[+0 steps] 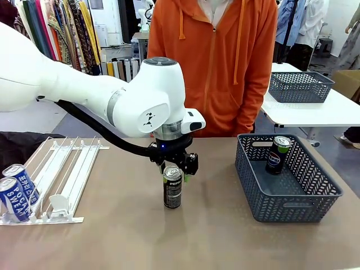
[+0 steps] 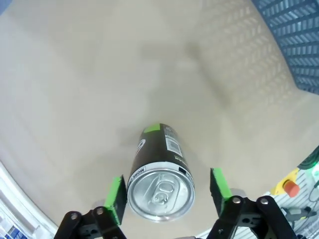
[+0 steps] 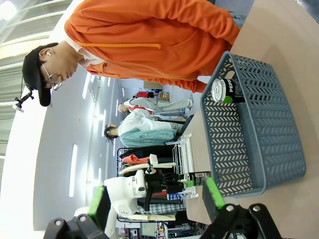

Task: Retrieve and store the cans from the dispenser.
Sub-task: Pick up the last remaining can from one row of the Automatic Can Dispenser and place it in the middle of the table.

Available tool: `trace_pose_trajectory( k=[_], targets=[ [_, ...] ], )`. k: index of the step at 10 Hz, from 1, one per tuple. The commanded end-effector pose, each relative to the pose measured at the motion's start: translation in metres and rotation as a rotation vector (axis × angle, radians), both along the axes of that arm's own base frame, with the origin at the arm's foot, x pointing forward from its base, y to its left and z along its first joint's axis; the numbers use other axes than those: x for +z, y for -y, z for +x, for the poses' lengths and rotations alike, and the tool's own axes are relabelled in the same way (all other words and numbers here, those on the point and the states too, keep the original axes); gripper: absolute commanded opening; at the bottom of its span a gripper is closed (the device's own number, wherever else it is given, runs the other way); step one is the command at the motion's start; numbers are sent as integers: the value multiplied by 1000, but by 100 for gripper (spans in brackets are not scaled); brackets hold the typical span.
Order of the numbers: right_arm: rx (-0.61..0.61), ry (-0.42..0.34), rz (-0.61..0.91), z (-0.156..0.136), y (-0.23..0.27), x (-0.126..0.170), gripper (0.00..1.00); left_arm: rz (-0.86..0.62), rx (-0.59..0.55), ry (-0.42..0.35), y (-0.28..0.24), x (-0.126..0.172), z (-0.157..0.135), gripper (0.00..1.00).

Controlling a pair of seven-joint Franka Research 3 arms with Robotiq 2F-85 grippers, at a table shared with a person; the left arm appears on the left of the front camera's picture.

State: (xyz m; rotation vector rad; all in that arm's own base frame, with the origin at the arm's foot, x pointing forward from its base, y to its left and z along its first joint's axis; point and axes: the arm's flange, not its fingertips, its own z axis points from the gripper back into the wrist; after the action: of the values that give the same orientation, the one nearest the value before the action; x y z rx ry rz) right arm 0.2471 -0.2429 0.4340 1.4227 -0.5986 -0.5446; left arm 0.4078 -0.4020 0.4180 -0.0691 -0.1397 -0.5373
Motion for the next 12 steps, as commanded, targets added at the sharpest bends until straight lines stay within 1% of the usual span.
trace_pose_trajectory(
  k=[1,2,3,4,5,6,7,8,9,10,11,12],
  targets=[
    [0,15,1,1,1,3,100,-39,1,27,-18,23,-11,100],
    [0,15,1,1,1,3,100,-72,4,59,-33,49,-25,100],
    [0,15,1,1,1,3,100,-83,6,61,-58,82,-46,100],
    [0,15,1,1,1,3,100,-152,-7,72,-95,114,-72,100],
    [0,15,1,1,1,3,100,-262,-7,65,-146,138,-99,100],
    [0,15,1,1,1,3,100,-357,3,80,-200,153,-123,100],
    [0,15,1,1,1,3,100,-440,75,91,-260,161,-139,100],
    [0,15,1,1,1,3,100,-578,83,19,-322,163,-146,100],
    [0,15,1,1,1,3,100,-712,177,-21,-387,158,-150,100],
    [0,15,1,1,1,3,100,-875,177,-65,-433,148,-151,100],
    [0,15,1,1,1,3,100,-1004,129,-82,-462,135,-154,100],
    [0,15,1,1,1,3,100,-1088,184,-66,-483,118,-159,100]
  ],
)
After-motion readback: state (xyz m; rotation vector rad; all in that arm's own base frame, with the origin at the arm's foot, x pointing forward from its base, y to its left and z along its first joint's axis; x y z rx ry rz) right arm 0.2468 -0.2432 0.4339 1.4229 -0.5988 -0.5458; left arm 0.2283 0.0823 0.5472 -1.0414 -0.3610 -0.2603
